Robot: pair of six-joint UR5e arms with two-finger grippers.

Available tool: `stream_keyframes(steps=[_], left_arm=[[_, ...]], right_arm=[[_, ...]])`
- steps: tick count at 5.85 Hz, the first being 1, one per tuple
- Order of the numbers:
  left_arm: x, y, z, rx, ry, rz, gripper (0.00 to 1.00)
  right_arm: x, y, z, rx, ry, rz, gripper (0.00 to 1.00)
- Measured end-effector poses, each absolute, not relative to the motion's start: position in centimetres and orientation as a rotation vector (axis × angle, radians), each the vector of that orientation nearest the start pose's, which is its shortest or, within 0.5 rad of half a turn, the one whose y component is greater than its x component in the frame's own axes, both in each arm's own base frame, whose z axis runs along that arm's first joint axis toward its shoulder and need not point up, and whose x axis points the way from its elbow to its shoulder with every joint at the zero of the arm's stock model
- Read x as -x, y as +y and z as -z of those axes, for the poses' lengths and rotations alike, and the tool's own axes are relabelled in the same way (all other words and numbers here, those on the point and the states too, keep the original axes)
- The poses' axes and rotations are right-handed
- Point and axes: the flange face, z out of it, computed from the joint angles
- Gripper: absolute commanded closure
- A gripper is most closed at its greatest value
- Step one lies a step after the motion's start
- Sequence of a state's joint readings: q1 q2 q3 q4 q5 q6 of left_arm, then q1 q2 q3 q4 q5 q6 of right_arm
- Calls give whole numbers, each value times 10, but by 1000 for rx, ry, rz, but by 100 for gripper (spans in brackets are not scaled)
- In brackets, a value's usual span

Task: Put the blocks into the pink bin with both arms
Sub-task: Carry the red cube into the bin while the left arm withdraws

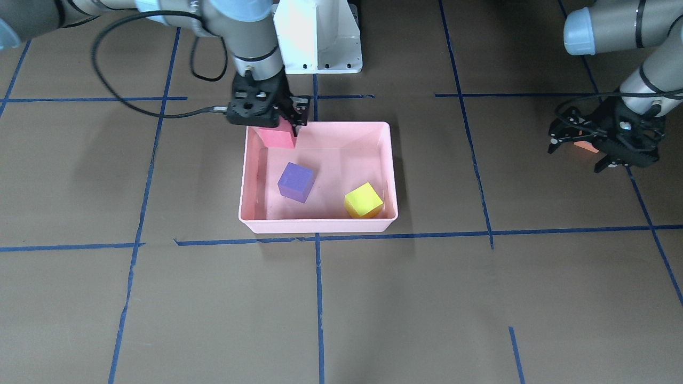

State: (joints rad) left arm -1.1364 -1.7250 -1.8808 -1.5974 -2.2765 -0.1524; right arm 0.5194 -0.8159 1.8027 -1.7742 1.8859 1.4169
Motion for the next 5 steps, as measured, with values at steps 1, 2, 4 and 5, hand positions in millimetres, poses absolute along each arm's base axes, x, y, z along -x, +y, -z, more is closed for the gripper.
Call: stream_keyframes(steps=[1, 2, 4, 5], left_arm=[[-157, -512, -441, -233, 800, -430, 0], [-150, -506, -454, -225, 798, -422, 0], [-134, -477, -501, -210, 793, -405, 0], [-125, -457, -529, -196, 788, -397, 0]], right_arm=[[528, -403, -132, 14, -828, -224, 1], [535, -401, -127, 9, -827, -222, 1], [525, -416, -128, -2, -825, -217, 0], [509, -432, -136, -2, -824, -197, 0]])
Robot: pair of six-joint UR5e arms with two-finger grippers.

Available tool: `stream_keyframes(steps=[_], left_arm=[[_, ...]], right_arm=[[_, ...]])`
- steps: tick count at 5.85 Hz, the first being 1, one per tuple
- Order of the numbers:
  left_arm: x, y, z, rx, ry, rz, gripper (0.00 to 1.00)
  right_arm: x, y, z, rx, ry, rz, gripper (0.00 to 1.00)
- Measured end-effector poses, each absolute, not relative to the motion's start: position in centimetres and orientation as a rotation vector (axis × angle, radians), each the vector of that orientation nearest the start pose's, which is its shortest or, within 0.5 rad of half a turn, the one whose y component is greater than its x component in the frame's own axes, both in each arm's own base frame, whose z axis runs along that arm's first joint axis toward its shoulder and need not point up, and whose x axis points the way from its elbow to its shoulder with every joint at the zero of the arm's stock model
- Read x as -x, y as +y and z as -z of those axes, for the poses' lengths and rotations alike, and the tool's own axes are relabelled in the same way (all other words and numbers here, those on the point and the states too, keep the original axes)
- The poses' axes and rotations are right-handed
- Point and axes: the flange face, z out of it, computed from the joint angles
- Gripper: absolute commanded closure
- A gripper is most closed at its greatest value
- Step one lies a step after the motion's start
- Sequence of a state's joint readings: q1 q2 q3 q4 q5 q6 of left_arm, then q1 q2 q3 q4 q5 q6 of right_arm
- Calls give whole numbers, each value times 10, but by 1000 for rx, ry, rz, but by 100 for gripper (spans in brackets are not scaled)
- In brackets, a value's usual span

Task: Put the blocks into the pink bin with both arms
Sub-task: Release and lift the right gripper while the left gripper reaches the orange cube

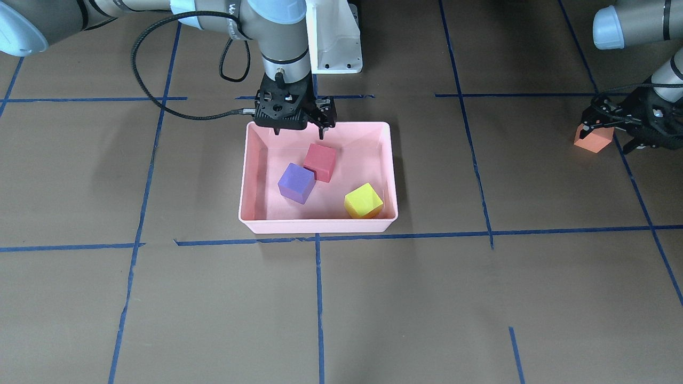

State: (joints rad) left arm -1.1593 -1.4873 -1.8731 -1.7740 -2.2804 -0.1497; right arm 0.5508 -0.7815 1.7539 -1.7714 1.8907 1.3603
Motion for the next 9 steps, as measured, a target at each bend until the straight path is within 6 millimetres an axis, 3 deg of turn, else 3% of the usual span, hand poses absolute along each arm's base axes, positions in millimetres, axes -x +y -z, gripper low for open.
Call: stream_keyframes(steps=[1, 3, 4, 5, 7, 9], left_arm=[[-116, -437, -557, -197, 790, -386, 0], [-99, -400, -606, -230, 815, -309, 0], [-94, -387, -633, -254, 825, -296, 0], [-92, -381, -651, -263, 830, -293, 0], [-95, -375, -668, -253, 838, -300, 0], [-116, -367, -676, -218, 846, -350, 0]], right_arm=[[481, -448, -154, -7, -824, -158, 0], [410, -461, -198, -32, -833, -56, 0], [393, -461, -209, -33, -836, -36, 0], [388, -460, -213, -31, -835, -31, 0], [384, -459, -217, -32, -832, -33, 0], [382, -459, -218, -36, -830, -36, 0]])
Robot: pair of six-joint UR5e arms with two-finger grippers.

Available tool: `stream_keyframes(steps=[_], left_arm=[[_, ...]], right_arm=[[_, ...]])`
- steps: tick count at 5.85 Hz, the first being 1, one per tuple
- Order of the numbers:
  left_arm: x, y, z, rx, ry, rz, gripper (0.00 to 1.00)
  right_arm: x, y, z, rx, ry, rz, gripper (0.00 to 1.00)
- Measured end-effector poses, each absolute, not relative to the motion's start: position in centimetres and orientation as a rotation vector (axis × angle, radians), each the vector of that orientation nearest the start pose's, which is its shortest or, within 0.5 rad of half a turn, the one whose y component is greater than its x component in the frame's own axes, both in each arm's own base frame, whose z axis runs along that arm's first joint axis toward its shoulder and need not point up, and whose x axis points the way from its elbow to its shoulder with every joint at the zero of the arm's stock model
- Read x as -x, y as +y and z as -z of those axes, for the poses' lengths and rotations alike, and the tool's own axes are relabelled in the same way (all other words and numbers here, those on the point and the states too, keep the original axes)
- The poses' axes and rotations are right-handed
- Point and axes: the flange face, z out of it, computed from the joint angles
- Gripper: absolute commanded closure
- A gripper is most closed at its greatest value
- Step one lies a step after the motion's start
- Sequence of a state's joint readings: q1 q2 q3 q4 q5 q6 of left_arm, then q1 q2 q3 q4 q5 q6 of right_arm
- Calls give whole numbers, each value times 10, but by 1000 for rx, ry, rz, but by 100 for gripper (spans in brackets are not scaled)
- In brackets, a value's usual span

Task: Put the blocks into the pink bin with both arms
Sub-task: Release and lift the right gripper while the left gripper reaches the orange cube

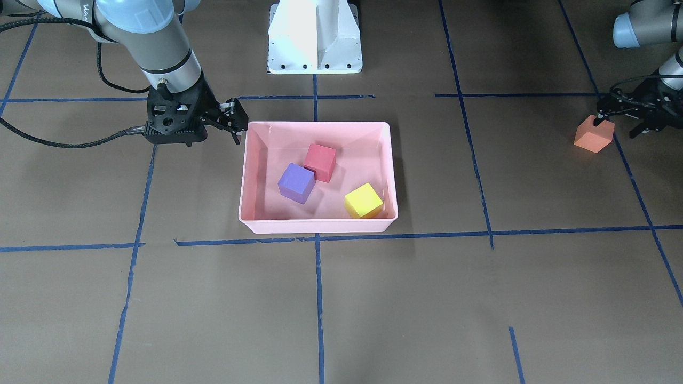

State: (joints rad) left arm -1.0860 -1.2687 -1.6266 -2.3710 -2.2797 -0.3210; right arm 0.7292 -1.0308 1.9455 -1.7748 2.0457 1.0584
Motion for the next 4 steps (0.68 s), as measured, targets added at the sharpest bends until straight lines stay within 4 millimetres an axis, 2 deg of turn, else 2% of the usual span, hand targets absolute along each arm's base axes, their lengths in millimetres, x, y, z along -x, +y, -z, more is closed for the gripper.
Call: stream_keyframes(steps=[3, 4], left_arm=[[-141, -355, -690, -163, 845, -407, 0], [-146, -354, -694, -151, 841, -418, 38]], right_arm=[[380, -459, -223, -35, -825, -39, 0], [380, -459, -225, -34, -821, -40, 0]])
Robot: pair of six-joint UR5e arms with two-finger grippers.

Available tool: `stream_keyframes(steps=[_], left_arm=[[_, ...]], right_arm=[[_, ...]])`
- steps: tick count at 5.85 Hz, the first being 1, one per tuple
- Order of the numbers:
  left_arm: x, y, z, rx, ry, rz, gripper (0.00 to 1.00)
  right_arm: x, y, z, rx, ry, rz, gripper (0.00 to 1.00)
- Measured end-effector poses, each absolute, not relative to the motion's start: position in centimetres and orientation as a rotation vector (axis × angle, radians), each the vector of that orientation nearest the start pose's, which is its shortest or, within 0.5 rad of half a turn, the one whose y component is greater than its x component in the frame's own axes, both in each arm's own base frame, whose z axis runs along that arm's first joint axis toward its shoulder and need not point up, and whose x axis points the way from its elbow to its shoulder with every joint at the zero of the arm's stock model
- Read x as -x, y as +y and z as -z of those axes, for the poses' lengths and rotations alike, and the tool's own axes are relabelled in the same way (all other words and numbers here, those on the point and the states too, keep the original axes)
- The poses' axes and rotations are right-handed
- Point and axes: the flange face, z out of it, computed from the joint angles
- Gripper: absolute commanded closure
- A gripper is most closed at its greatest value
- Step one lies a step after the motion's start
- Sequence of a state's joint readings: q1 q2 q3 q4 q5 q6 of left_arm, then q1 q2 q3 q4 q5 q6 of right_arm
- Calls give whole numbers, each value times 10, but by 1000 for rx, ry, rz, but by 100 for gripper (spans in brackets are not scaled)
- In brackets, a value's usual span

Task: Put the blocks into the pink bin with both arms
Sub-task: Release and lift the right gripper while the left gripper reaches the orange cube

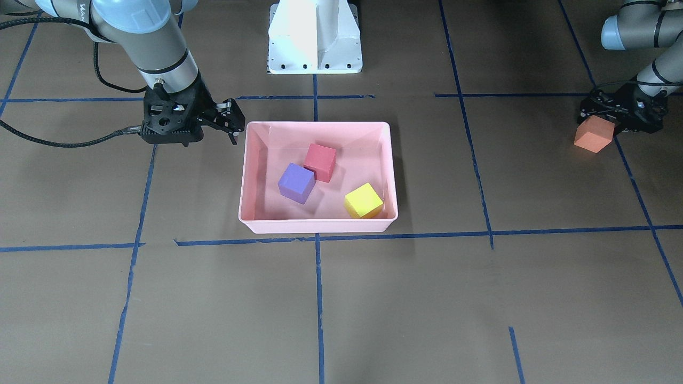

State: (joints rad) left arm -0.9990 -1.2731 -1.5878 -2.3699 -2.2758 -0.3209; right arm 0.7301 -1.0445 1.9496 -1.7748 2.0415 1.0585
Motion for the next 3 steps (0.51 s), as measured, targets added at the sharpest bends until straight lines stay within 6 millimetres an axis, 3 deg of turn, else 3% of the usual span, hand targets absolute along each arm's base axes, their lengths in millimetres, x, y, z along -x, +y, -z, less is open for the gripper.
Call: stream_keyframes(steps=[1, 3], left_arm=[[-151, -354, -695, -147, 839, -429, 70], [-159, -361, -688, -159, 845, -441, 69]], right_arm=[[380, -459, -227, -32, -818, -42, 0], [380, -458, -228, -32, -817, -41, 0]])
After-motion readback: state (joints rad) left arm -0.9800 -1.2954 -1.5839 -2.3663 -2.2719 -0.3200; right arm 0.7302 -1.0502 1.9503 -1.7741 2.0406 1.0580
